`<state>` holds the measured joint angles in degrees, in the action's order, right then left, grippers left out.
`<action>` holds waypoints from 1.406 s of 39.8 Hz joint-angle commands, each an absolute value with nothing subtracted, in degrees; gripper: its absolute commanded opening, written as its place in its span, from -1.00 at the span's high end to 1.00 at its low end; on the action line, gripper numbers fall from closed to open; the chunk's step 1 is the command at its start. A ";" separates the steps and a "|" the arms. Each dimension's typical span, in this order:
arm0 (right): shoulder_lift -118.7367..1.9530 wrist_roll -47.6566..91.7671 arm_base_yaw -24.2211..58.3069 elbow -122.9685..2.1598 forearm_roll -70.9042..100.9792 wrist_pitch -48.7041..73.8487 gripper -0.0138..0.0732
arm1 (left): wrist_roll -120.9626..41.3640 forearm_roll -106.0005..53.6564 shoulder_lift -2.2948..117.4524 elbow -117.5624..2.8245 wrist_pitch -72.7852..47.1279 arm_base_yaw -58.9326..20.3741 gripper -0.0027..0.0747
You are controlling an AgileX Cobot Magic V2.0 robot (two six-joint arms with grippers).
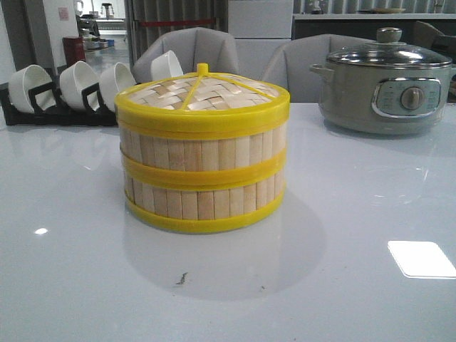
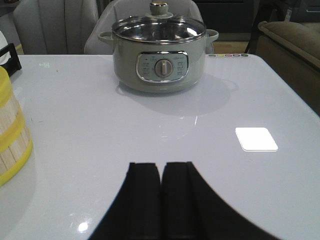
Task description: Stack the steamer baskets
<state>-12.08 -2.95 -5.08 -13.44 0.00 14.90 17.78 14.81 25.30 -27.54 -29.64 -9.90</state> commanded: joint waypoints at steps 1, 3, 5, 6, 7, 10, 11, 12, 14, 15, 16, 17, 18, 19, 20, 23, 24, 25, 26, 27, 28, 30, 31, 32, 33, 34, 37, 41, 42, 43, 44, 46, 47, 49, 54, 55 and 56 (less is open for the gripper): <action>-12.61 -2.49 -5.40 -15.00 -0.46 10.10 0.54 | 18.01 16.69 24.13 -28.36 -23.97 -9.82 0.71; -12.61 -2.49 -5.40 -15.00 -0.46 10.10 0.54 | 18.01 19.06 22.72 -27.23 -21.13 -9.79 0.71; -12.61 -2.49 -5.40 -15.00 -0.46 10.10 0.54 | 18.01 19.08 20.99 -25.86 -17.44 -9.66 0.71; -12.61 -2.49 -5.40 -15.00 -0.46 10.10 0.54 | 18.01 19.08 19.83 -25.22 -15.31 -9.63 0.71; -12.61 -2.49 -5.40 -15.00 -0.46 10.10 0.54 | 18.01 19.08 18.89 -24.19 -13.63 -9.63 0.71; -12.61 -2.49 -5.40 -15.00 -0.46 10.10 0.54 | 18.01 19.08 14.77 -20.61 -6.92 -9.63 0.71; -12.61 -2.49 -5.40 -15.00 -0.46 10.10 0.54 | 18.01 19.08 13.69 -19.51 -5.86 -9.63 0.71; -12.61 -2.49 -5.40 -15.00 -0.46 10.10 0.54 | 18.01 19.08 12.26 -18.00 -3.35 -9.63 0.71; -12.61 -2.49 -5.40 -15.00 -0.46 10.10 0.54 | 18.01 18.82 9.89 -15.01 -0.73 -9.63 0.71; -12.61 -2.49 -5.40 -15.00 -0.46 10.10 0.54 | 18.01 18.72 8.64 -13.96 0.00 -9.63 0.71; -12.61 -2.49 -5.40 -15.00 -0.46 10.10 0.54 | 18.01 18.58 7.75 -12.64 0.59 -9.63 0.71; -12.61 -2.49 -5.40 -15.00 -0.46 10.10 0.54 | 18.01 18.29 6.67 -11.75 0.74 -9.63 0.71; -12.61 -2.49 -5.40 -15.00 -0.46 10.10 0.54 | 18.01 17.99 5.91 -10.66 0.74 -9.63 0.71; -12.61 -2.49 -5.40 -15.00 -0.46 10.10 0.54 | 18.01 17.85 4.96 -9.85 0.61 -9.63 0.71; -12.61 -2.49 -5.40 -15.00 -0.46 10.10 0.54 | 18.01 17.75 4.07 -8.84 0.61 -9.63 0.71; -12.61 -2.49 -5.40 -15.00 -0.46 10.10 0.54 | 18.01 17.52 2.15 -6.25 0.61 -9.63 0.71; -12.61 -2.49 -5.40 -15.00 -0.46 10.10 0.54 | 18.01 17.52 1.48 -5.62 0.61 -9.63 0.71; -12.61 -2.49 -5.40 -15.00 -0.46 10.10 0.54 | 18.01 17.52 1.00 -4.81 0.61 -9.63 0.71; -12.61 -2.49 -5.40 -15.00 -0.46 10.10 0.54 | 18.01 17.52 0.36 -4.18 0.61 -9.63 0.71; -12.61 -2.49 -5.40 -15.00 -0.46 10.10 0.54 | 18.01 17.27 -0.34 -3.37 0.61 -9.63 0.71; -12.61 -2.49 -5.40 -15.00 -0.46 10.10 0.54 | 18.01 16.92 -0.86 -2.54 0.61 -9.63 0.71; -12.61 -2.49 -5.40 -15.00 -0.46 10.10 0.54 | 18.01 16.26 -1.20 -1.19 0.89 -9.63 0.71; -12.61 -2.49 -5.40 -15.00 -0.46 10.10 0.54 | 18.01 15.87 -1.20 -0.74 0.95 -9.63 0.71; -12.61 -2.49 -5.40 -15.00 -0.46 10.10 0.54 | 18.01 15.45 -1.20 -0.19 0.95 -9.63 0.71; -12.61 -2.49 -5.40 -15.00 -0.46 10.03 0.54 | 18.01 14.80 -1.20 0.31 0.95 -9.63 0.71; -12.61 -2.49 -5.40 -15.00 -0.46 10.03 0.54 | 18.01 14.58 -1.20 0.42 0.78 -9.63 0.71; -12.61 -2.49 -5.40 -14.90 -0.46 10.04 0.54 | 18.01 14.24 -1.20 0.42 -0.66 -9.63 0.71; -12.61 -2.49 -5.40 -14.83 -0.46 10.04 0.54 | 18.01 14.24 -1.20 0.42 -0.74 -9.63 0.71; -12.61 -2.49 -5.40 -14.83 -0.46 10.04 0.54 | 18.01 14.24 -1.10 0.42 -0.74 -9.63 0.71; -12.61 -2.49 -5.40 -14.83 -0.46 10.04 0.54 | 18.01 14.24 -1.10 0.42 -0.74 -9.63 0.71; -12.61 -2.49 -5.40 -14.83 -0.46 10.04 0.54 | 18.01 14.24 -1.10 0.42 -0.74 -9.63 0.71; -12.61 -2.49 -5.40 -14.83 -0.46 10.04 0.54 | 18.01 14.24 -1.10 0.42 -0.74 -9.63 0.71; -12.61 -2.49 -5.40 -14.83 -0.46 10.04 0.54 | 18.01 14.24 -1.10 0.42 -0.74 -9.63 0.71; -12.61 -2.49 -5.40 -14.83 -0.46 10.04 0.54 | 18.01 14.24 -1.10 0.42 -0.74 -9.63 0.71; -12.61 -2.49 -5.40 -14.83 -0.46 10.04 0.54 | 18.01 14.24 -1.10 0.42 -0.63 -9.63 0.71; -12.61 -2.49 -5.40 -14.83 -0.46 10.04 0.54 | 18.01 13.97 -1.10 0.42 -0.47 -9.63 0.71; -12.61 -2.49 -5.40 -14.83 -0.46 10.04 0.54 | 18.01 14.00 -1.10 0.42 0.00 -9.63 0.71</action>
